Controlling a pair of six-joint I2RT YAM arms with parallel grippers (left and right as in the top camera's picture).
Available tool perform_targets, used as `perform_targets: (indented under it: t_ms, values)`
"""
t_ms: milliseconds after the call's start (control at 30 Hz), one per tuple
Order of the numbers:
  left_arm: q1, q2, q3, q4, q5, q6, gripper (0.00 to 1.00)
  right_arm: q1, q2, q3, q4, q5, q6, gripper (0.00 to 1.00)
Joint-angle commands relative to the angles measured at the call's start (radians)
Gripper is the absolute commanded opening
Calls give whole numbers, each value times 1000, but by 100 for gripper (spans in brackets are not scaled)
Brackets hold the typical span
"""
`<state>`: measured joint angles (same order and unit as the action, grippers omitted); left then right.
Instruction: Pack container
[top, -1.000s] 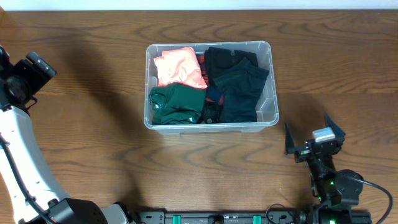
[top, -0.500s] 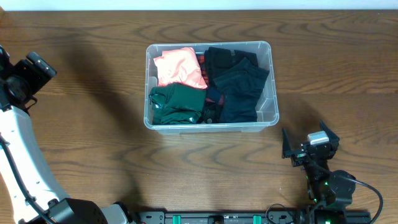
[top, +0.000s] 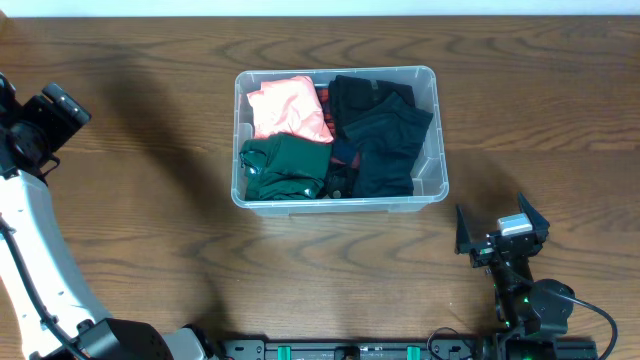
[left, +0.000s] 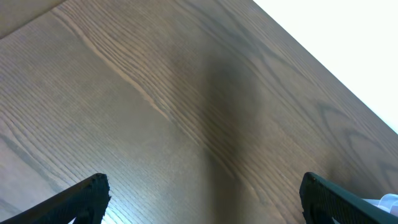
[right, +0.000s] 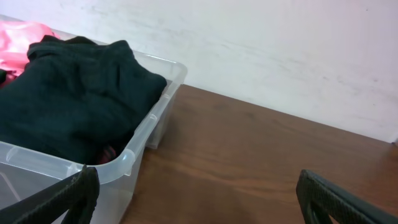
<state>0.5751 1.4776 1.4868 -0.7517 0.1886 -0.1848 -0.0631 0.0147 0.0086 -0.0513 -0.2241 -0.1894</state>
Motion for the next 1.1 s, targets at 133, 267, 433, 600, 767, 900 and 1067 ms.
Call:
perform_targets:
  t_ms: [133,267,433,600,767,900,1067]
  values:
    - [3,6,1,-3,9,9,98,-14,-10,-3,-3,9,-6,99]
    - [3,6,1,-6,9,9,98,-14,-10,-3,-3,9,-6,99]
    - [3,6,1,-6,9,9,98,-14,-9,-3,-3,8,-6,99]
    - [3,6,1,-5,9,9,98,-14,-9,-3,-3,8,-6,99]
    - [3,1,1,-6,2,9,98,-14,-9,-3,-3,8,-6,99]
    - [-8,-32,1,-40,6,4,98,-14,-9,-3,-3,8,-6,99]
    - [-103,-111,0,-35,5,10,98,-14,-9,-3,-3,8,-6,99]
